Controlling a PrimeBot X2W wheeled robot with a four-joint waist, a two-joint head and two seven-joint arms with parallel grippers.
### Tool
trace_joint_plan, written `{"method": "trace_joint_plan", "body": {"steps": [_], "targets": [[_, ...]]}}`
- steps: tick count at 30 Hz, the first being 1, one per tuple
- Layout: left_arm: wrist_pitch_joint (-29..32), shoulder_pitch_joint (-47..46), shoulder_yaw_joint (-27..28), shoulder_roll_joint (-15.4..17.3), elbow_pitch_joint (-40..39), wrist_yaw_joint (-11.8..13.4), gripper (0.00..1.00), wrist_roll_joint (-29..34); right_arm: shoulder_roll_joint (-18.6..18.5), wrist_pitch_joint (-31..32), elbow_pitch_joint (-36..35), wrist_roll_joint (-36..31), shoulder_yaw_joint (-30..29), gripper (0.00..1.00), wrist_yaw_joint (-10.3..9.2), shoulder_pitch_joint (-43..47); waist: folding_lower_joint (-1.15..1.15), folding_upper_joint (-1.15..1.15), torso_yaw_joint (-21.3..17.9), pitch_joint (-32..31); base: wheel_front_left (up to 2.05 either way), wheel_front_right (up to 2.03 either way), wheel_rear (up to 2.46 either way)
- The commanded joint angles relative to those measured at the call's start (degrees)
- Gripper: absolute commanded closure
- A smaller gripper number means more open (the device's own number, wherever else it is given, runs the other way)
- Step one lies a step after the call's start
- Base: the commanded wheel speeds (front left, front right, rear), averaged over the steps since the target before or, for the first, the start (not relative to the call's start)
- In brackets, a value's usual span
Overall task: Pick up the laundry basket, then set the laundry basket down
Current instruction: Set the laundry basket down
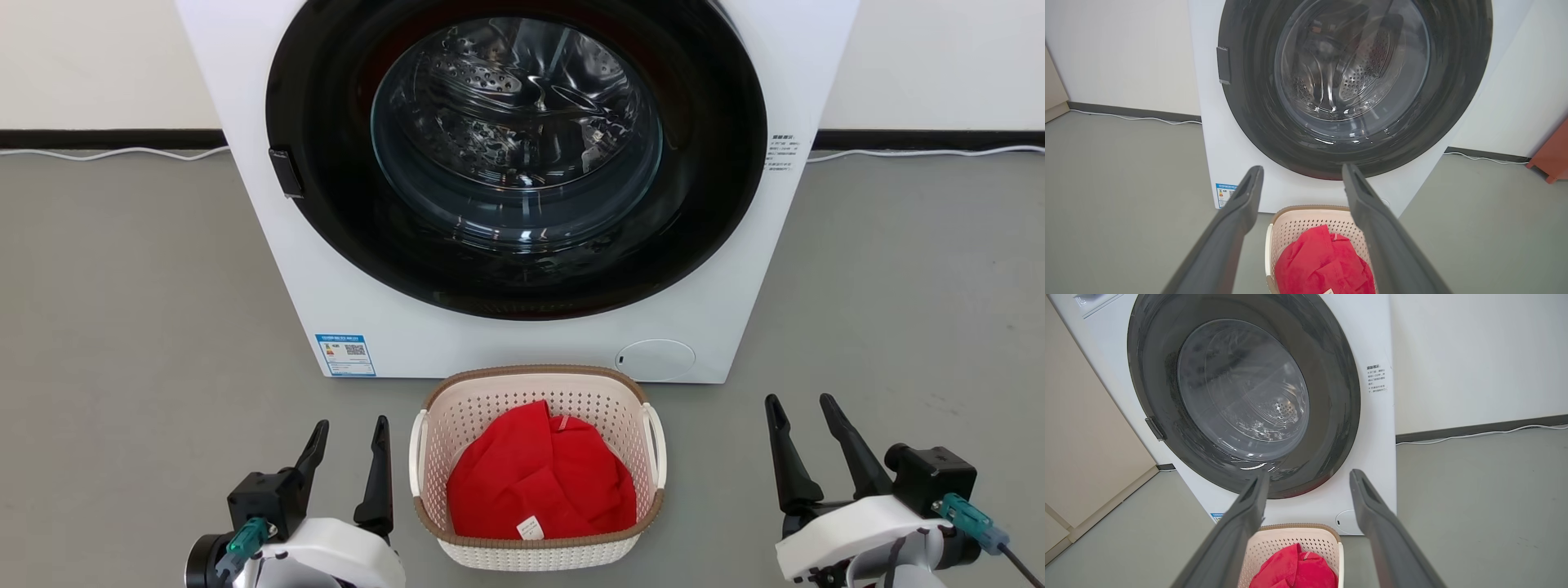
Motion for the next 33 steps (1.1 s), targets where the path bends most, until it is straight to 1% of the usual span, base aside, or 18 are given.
{"method": "trace_joint_plan", "body": {"steps": [1,19,33], "targets": [[-0.3,-0.9,1.9,0.2,-1.7,-0.1,0.0,1.1,0.0,-0.8,-1.5,-1.0,0.9,0.0,0.41,-0.6,0.0,0.0,0.0,0.1,0.0,0.0,0.0],[-0.3,-1.1,1.7,0.1,-1.2,-0.6,0.0,0.7,0.2,-0.8,-0.5,-1.5,0.7,0.0,0.41,-0.8,0.0,0.0,0.2,0.3,0.0,0.0,0.0],[-0.3,-1.3,1.5,0.1,-0.8,-0.4,0.0,0.3,0.3,-0.8,-0.5,-1.4,0.8,0.0,0.41,-0.9,0.0,0.0,0.1,0.4,0.0,0.0,0.0]]}}
